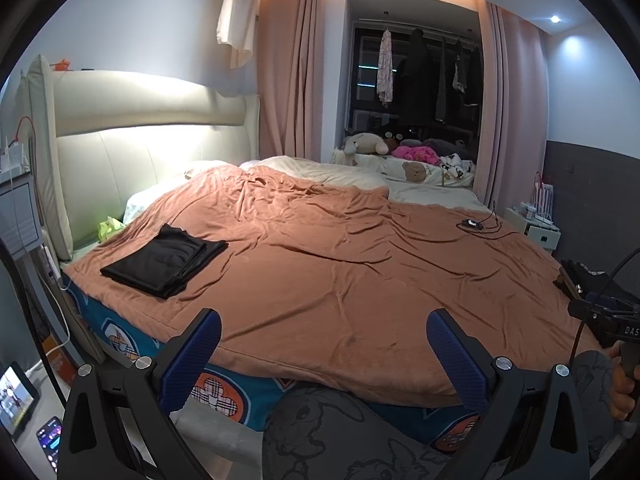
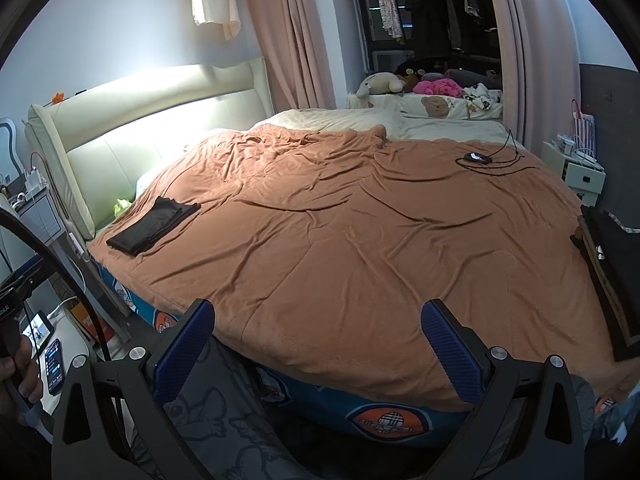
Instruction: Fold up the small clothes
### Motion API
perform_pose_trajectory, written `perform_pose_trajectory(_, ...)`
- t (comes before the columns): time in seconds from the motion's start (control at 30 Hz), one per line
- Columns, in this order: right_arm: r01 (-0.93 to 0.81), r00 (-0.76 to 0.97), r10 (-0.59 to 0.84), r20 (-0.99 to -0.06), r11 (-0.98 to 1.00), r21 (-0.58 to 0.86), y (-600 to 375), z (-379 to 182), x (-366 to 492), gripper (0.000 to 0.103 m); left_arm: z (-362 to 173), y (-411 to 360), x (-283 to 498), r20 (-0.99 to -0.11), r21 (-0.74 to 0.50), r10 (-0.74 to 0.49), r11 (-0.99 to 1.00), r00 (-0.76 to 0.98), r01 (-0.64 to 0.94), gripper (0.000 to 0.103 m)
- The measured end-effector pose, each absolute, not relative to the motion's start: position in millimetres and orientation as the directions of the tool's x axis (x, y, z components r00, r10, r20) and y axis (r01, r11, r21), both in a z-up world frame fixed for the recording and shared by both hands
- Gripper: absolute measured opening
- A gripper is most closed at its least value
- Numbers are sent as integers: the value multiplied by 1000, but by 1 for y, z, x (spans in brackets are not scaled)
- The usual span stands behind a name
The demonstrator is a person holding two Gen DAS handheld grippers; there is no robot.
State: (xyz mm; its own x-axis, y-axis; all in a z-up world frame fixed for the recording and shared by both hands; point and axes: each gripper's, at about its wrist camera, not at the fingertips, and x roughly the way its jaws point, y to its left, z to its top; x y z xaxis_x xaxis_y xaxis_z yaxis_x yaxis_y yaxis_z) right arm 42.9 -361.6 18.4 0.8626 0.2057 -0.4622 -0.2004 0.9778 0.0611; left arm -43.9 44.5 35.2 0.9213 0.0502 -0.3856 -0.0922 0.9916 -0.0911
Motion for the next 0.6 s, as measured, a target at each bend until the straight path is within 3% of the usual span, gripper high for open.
perform_pose_trajectory(0.6,-195,865,209,-456,978,78,-361,22,44,103,43,42,-52,-375,-78,57,993,925,-92,103)
